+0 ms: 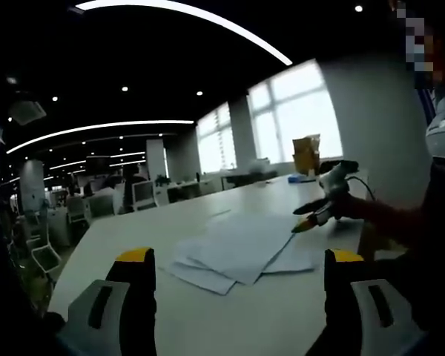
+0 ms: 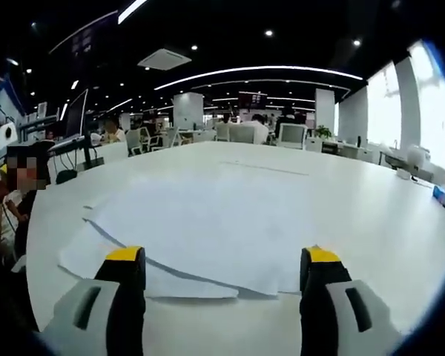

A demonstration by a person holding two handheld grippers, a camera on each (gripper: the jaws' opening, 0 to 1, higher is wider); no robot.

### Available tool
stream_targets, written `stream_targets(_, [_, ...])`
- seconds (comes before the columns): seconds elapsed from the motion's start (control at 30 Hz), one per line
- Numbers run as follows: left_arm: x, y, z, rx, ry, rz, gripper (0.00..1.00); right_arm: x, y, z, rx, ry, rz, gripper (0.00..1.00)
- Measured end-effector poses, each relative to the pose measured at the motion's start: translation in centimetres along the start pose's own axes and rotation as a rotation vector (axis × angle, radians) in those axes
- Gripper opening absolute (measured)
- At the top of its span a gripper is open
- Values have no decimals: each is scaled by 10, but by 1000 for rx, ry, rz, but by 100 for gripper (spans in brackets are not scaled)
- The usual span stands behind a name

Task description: Organize the stack of printing papers by aligning and flattening the scattered papers on the table

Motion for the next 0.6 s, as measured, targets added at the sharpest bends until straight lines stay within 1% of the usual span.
stream_targets(0.1, [0, 0, 1, -2, 1, -2, 97, -4, 0, 1, -17, -8, 1, 80])
stream_targets(0.33, [-2, 0, 3, -5, 14, -7, 97, -6, 2, 4, -32, 0, -4, 80])
stream_targets(0.4, [-3, 0, 4, -6, 18, -8, 97, -7, 2, 8, -47, 8, -6, 79])
stream_targets(0.6, [-2, -5, 5, 9, 32, 11, 97, -9, 5, 10, -50, 23, -17, 79])
Point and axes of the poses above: the point that each gripper's makers call its tool centre point, and the gripper's own axes: x roughly backward along the fingers, z roughly to its right, y roughly out of its underside, the point moved 4 cm from there along x, roughly backward along the fingers, and after that the axes turned 1 degree about x, right-handed, at the moved point
